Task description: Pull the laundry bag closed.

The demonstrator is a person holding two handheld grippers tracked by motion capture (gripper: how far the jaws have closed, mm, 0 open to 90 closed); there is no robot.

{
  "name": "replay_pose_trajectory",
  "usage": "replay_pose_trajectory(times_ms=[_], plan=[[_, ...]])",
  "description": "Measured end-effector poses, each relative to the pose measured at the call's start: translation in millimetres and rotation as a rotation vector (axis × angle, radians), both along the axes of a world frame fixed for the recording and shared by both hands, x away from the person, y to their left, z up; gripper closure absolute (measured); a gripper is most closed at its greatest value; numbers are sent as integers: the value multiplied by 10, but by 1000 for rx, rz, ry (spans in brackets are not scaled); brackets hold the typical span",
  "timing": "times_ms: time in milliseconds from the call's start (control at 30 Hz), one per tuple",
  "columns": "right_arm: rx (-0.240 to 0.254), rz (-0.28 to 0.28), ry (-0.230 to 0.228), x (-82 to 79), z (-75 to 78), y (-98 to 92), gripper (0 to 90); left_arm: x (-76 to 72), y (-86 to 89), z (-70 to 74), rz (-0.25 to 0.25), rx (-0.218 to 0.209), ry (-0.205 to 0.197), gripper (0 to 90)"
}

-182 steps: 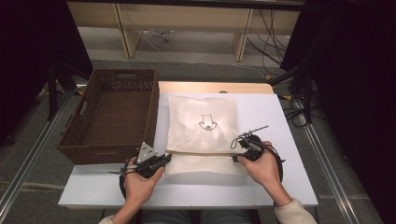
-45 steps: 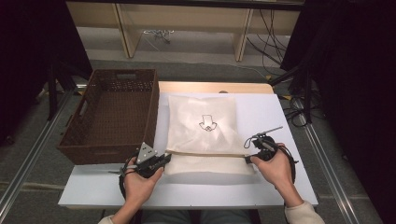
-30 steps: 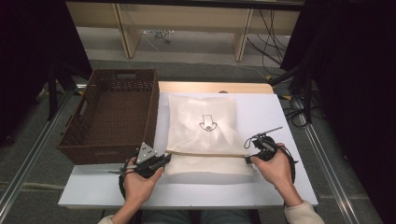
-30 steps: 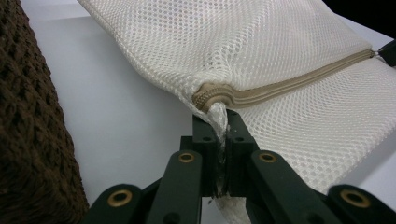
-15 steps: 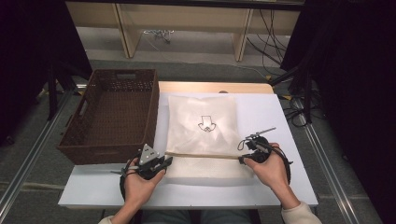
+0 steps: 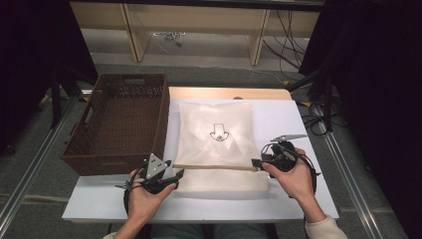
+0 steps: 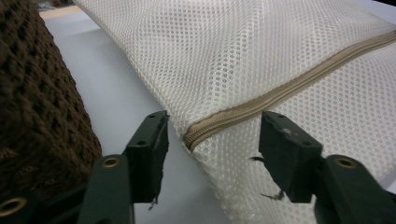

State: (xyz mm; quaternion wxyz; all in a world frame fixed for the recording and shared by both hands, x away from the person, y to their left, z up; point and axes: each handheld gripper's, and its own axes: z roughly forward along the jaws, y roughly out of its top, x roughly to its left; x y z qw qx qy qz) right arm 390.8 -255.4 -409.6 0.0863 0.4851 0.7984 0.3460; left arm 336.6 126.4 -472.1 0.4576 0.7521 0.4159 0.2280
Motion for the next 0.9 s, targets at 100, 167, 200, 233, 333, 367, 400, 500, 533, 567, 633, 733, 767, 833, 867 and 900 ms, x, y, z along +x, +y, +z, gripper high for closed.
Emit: replay_pose_trajectory(times_ms=[100,167,200,233,333,367,400,500,533,567,633,733,767,833,867,900], plan=[[2,-34,-70,4,25,-117,364,-42,12,17,0,25,-22,302],[0,-69,-96,-16,49,-170,253,-71,31,29,-4,25,-36,264],[-21,-61,-136,-5,53,-217,223,-88,43,42,-4,31,-48,243],[-14,-78,-155,-15,54,-252,195,-109,55,55,3,34,-55,230],[-18,-86,-201,-31,50,-371,156,-165,98,98,8,21,-85,179],[-28,-103,-226,-55,42,-390,153,-182,116,115,7,17,-99,162],[-33,-76,-241,-47,37,-439,150,-210,135,136,15,6,-104,156],[-15,-111,-249,-71,28,-528,142,-263,189,174,24,-19,-118,122],[-12,-111,-257,-74,28,-559,131,-277,203,180,29,-28,-116,110],[-11,-119,-265,-75,23,-575,114,-297,226,191,34,-33,-118,102],[-13,-120,-276,-86,23,-616,73,-344,281,208,47,-51,-125,92],[-3,-136,-291,-114,4,-682,64,-413,376,225,75,-64,-139,71],[0,-138,-296,-123,-2,-705,59,-429,405,228,81,-64,-142,68],[-3,-147,-310,-154,-11,-739,33,-475,480,234,107,-76,-144,58],[-17,-157,-304,-175,-2,-754,22,-497,519,234,117,-84,-144,57],[-22,-164,-313,-189,-8,-771,13,-497,519,234,117,-84,-144,55]])
